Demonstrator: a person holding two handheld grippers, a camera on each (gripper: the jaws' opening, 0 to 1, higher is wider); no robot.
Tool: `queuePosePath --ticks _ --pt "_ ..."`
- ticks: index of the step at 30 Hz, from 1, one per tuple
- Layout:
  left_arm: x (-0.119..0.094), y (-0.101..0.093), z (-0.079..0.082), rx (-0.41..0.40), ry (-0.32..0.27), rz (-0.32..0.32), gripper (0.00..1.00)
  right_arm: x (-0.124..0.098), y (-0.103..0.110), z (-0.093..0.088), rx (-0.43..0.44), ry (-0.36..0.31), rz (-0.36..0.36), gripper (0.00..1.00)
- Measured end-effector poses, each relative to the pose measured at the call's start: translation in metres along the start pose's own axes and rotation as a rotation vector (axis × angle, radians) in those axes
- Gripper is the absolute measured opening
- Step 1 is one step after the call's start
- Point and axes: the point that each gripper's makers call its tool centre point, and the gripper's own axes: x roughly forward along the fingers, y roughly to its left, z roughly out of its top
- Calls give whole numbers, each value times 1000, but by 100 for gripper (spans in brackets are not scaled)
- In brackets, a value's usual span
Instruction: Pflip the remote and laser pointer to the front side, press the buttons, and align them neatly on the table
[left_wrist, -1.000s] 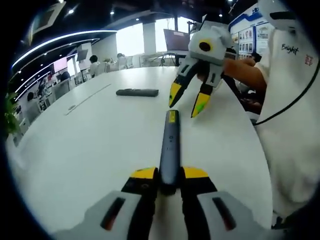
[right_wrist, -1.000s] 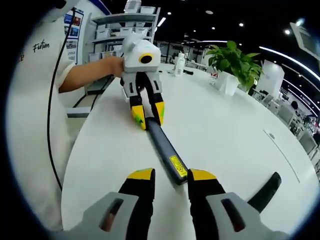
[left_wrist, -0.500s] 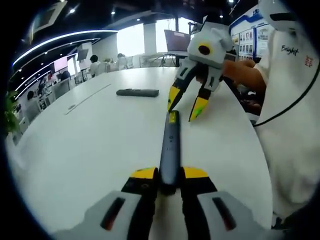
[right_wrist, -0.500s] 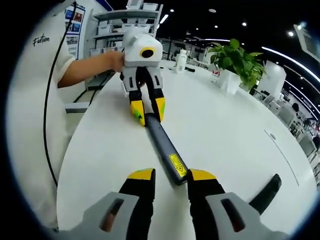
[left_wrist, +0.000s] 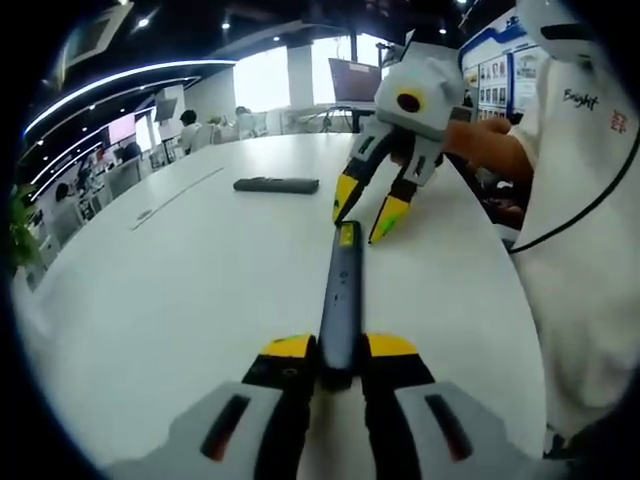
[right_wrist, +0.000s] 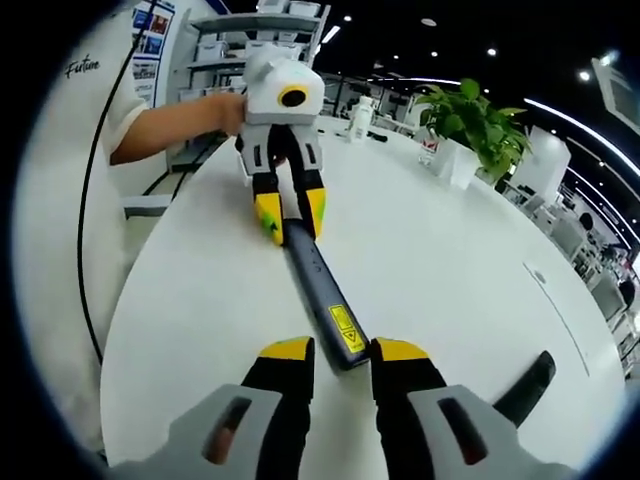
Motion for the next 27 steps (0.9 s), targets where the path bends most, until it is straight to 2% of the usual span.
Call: queuePosePath --ticks 17,25,27 --pt "3 0 2 -5 4 14 22 1 5 2 -47 5 -22 21" --pt "3 -1 3 10 21 31 21 1 4 2 -23 4 -17 21" --pt "3 -1 3 19 27 35 21 1 2 2 14 2 -4 21"
